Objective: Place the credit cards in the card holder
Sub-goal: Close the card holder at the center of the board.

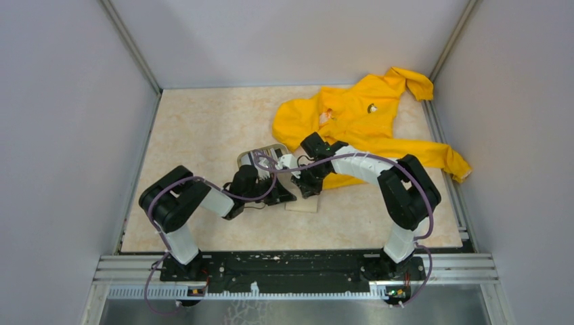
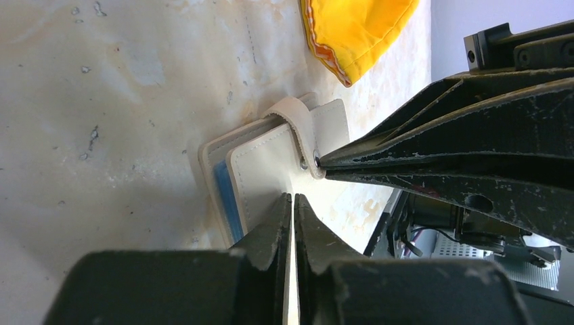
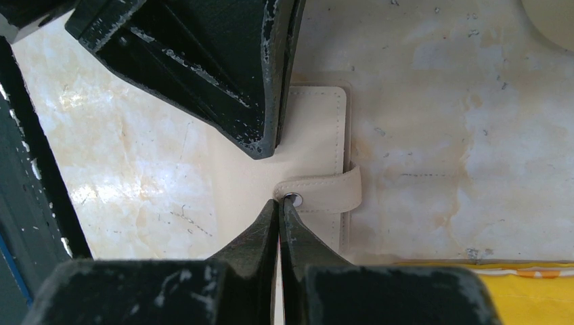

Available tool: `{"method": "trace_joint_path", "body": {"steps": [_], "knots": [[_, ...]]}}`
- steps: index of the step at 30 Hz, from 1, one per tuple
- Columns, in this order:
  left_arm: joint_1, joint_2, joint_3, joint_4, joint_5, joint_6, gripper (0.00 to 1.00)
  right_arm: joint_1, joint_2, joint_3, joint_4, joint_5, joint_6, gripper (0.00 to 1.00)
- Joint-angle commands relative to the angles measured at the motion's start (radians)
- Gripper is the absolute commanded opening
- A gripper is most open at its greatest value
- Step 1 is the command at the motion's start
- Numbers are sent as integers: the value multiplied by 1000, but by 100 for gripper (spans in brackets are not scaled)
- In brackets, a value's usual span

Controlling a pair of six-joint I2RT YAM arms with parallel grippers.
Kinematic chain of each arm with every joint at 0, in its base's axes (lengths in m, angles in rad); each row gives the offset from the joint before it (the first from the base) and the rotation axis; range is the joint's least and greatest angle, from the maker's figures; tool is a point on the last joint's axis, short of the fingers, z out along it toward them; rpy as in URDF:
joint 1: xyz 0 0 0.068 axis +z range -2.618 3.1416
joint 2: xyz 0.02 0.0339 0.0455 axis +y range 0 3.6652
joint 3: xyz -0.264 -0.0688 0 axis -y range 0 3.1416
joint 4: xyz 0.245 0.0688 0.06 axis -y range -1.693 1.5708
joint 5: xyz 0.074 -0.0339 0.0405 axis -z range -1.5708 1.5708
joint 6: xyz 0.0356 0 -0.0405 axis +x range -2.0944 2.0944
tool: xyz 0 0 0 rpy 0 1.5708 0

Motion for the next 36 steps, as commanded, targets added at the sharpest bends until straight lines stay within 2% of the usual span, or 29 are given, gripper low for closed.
{"method": "trace_joint_path", "body": {"steps": [1,10,25,36], "knots": [[4,-25,-17,19,-5,-23,12,11,3,26,-27,-11,-34,0],[4,-27,1,80,7,-77,16,10,-12,21,6,-12,-9,0],[4,47,5,80,-6,-90,7,-15,-70,14,38,-42,20,0],[3,54,1,76,-22,-78,6,-15,-53,18,33,10,9,1]]}}
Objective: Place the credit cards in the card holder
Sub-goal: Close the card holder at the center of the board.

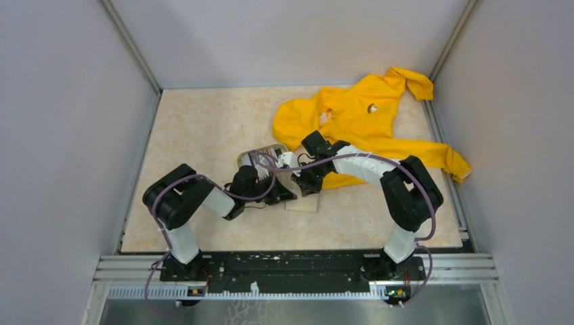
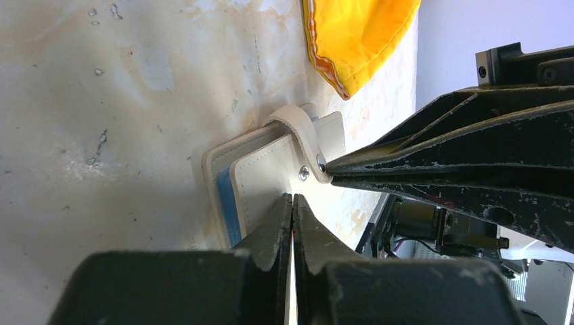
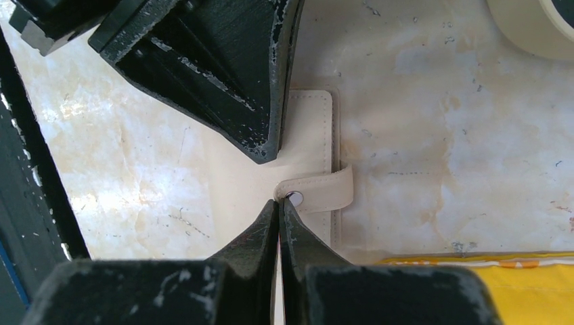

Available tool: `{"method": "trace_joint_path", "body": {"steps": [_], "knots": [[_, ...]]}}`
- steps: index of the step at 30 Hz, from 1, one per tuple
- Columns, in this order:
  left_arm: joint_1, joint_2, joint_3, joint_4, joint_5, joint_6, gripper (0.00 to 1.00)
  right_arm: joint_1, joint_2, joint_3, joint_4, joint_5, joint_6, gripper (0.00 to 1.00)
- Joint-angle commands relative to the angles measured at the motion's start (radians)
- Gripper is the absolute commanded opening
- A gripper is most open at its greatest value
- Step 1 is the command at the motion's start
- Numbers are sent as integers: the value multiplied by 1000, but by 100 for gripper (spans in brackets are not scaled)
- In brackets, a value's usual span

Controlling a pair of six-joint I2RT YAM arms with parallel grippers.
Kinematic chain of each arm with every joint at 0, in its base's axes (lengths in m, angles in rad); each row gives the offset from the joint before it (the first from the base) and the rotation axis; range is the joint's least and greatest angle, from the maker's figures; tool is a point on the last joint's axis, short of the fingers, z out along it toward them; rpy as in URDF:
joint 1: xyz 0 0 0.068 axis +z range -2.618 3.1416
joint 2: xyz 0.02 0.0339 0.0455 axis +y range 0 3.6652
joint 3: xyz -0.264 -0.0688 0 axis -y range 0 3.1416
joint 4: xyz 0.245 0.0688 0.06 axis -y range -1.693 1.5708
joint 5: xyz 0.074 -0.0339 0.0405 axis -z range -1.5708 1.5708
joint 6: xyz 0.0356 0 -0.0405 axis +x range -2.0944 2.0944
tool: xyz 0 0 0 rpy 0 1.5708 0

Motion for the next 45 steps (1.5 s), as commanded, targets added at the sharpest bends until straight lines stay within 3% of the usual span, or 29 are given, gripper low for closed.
{"method": "trace_joint_path", "body": {"steps": [1,4,7,29,33,40,45], "knots": [[3,21,7,11,-23,12,6,-7,-45,15,25,20,-3,7],[4,21,4,11,-23,13,6,-15,-92,-3,54,38,0,28],[3,21,2,11,-23,13,6,-27,-125,-22,78,40,3,37],[3,28,2,18,-16,12,5,8,-60,-23,77,24,-19,46],[3,30,2,23,-12,11,5,18,-48,-20,101,59,0,42],[2,29,-1,24,-14,10,5,23,-25,-3,91,67,6,15],[3,28,-1,24,-12,11,5,23,-44,-5,94,74,11,7]]}}
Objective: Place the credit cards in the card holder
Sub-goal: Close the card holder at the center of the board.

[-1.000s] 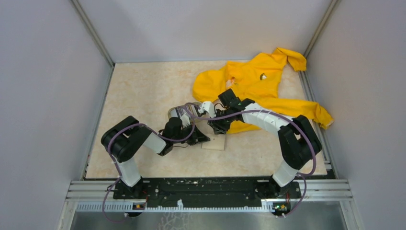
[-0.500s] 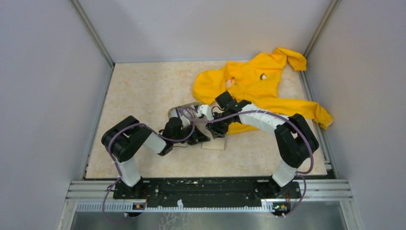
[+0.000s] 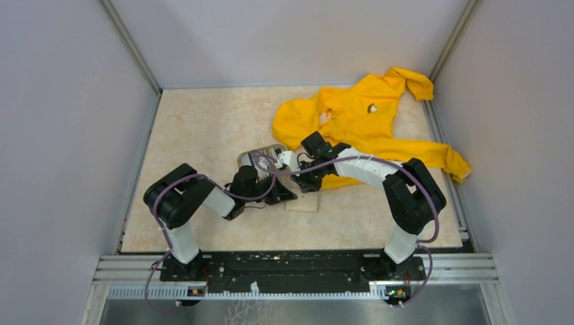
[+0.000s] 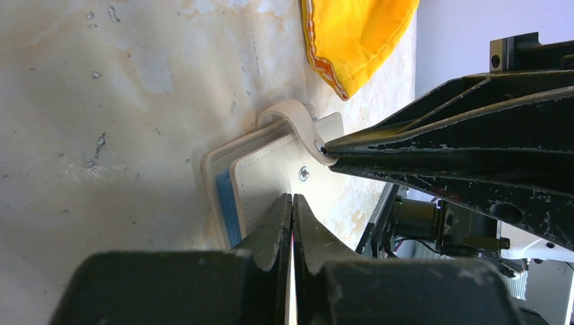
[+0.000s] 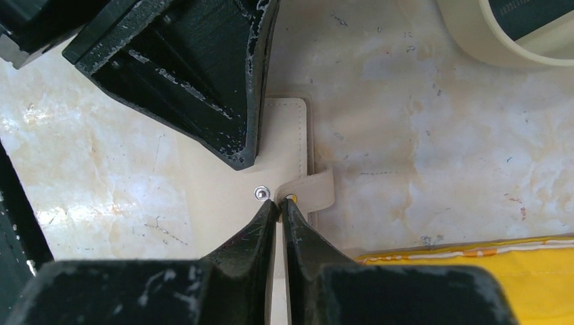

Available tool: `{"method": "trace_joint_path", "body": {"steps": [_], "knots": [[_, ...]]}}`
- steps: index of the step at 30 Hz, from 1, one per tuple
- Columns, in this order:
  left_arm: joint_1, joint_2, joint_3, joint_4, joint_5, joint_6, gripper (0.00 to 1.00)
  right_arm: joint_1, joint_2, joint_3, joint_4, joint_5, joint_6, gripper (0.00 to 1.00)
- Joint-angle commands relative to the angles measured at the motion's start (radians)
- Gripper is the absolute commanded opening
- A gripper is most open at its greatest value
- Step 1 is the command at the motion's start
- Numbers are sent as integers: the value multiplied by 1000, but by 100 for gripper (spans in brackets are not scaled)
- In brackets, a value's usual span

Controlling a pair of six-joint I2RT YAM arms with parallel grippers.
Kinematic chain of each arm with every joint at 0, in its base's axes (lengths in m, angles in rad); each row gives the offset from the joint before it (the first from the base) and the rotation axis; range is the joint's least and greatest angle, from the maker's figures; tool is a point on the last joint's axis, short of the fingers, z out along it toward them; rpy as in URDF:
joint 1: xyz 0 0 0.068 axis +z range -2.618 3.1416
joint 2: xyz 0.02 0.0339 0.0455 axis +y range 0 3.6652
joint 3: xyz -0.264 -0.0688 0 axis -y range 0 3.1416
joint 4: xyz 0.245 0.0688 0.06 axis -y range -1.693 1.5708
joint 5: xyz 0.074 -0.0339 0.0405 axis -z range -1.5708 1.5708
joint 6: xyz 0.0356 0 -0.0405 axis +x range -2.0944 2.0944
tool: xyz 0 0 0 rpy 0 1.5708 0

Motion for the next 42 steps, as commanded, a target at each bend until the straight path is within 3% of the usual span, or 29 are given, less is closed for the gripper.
{"method": "trace_joint_path", "body": {"steps": [1,4,18,42], "knots": [[3,19,-1,9,-11,10,5,7,-19,24,23,8,10,6],[3,21,0,9,-12,10,5,7,-23,24,21,8,11,0],[2,11,8,-18,-21,14,4,6,-17,38,-59,-40,-36,0],[2,16,2,-3,-16,12,3,58,13,30,-40,30,-28,0]]}}
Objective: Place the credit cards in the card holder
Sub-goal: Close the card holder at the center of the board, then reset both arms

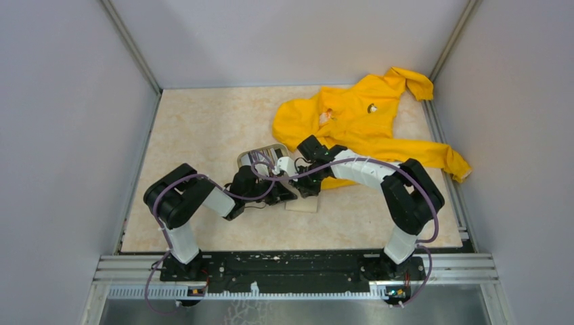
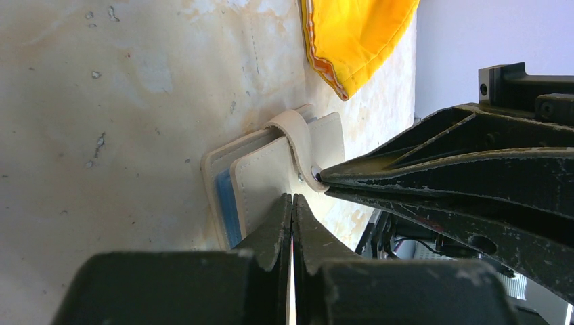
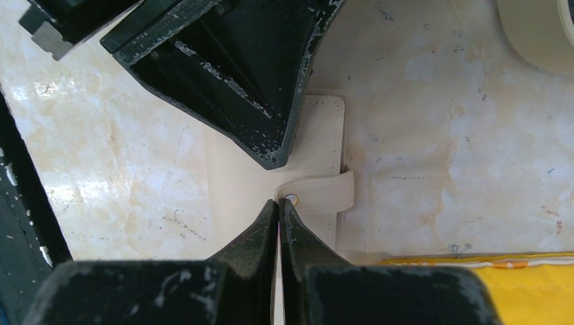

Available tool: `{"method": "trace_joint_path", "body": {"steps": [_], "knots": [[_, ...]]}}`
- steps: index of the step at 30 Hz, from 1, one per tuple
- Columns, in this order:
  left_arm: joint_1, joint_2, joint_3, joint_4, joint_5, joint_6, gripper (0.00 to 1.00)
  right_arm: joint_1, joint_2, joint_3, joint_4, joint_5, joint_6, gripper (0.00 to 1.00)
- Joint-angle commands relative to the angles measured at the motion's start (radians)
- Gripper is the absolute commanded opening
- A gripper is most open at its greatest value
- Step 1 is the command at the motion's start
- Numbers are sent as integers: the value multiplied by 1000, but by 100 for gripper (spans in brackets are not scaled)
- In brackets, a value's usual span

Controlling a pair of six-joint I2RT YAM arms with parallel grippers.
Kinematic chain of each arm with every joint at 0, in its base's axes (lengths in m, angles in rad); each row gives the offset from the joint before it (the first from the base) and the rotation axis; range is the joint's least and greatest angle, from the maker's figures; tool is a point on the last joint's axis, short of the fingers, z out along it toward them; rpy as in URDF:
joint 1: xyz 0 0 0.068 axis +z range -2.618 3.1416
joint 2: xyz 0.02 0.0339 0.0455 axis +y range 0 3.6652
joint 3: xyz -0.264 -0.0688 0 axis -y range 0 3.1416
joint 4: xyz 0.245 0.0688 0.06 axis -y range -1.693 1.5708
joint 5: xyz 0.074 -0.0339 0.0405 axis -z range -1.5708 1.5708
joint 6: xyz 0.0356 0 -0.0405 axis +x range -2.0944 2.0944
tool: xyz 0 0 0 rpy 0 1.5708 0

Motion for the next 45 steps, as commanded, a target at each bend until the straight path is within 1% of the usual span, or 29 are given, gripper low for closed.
{"method": "trace_joint_path", "body": {"steps": [1,5,14,23,28,41,45], "knots": [[2,17,2,-2,-14,11,3,19,7,29,6,30,-10,0],[1,17,1,0,-14,10,3,26,13,28,11,54,-9,0],[2,16,1,2,-13,10,2,58,20,29,1,42,-20,0],[2,13,-1,2,-13,10,2,101,45,23,-21,120,-56,0],[2,12,-5,4,-15,10,2,110,75,27,-37,138,-61,0],[2,11,-11,16,-12,7,2,139,145,33,-67,141,-62,0],[2,10,-19,35,-8,5,3,133,132,42,-51,136,-37,0]]}}
